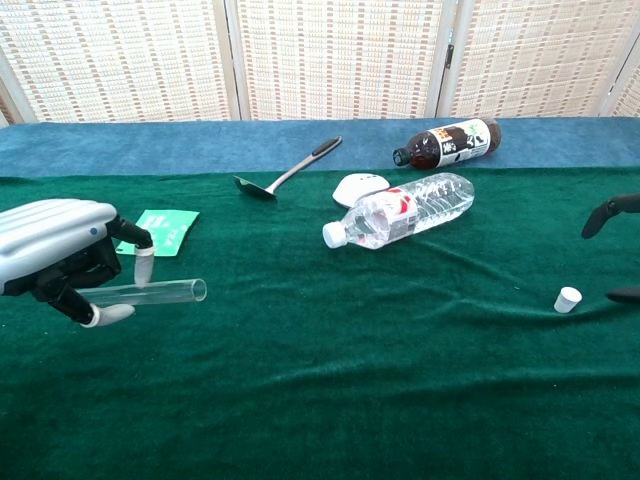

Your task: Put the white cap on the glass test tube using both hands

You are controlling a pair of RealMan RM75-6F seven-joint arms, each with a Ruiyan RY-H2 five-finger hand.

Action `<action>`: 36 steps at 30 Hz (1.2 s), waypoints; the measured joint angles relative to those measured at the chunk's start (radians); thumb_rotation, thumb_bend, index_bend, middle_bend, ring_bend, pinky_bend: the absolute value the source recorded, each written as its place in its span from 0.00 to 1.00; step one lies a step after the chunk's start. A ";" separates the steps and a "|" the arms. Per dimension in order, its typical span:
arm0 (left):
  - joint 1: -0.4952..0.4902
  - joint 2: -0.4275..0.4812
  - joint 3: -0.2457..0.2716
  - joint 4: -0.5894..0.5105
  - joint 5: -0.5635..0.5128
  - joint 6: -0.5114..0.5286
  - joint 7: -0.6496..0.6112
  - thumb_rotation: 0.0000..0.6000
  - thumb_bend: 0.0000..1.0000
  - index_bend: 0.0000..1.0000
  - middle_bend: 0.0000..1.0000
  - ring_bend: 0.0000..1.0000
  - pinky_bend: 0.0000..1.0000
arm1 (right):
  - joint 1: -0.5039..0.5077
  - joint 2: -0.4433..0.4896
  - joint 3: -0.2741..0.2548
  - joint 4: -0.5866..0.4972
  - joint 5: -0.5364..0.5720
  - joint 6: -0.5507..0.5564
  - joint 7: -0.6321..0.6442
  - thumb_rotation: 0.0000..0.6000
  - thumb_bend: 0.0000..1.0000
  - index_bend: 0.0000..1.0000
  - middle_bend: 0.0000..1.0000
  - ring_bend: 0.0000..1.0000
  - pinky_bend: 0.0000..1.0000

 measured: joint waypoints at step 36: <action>-0.017 -0.019 -0.011 0.014 -0.043 -0.029 0.023 1.00 0.48 0.68 0.98 0.97 0.86 | 0.101 -0.121 0.010 0.176 0.001 -0.125 -0.169 1.00 0.31 0.44 1.00 1.00 1.00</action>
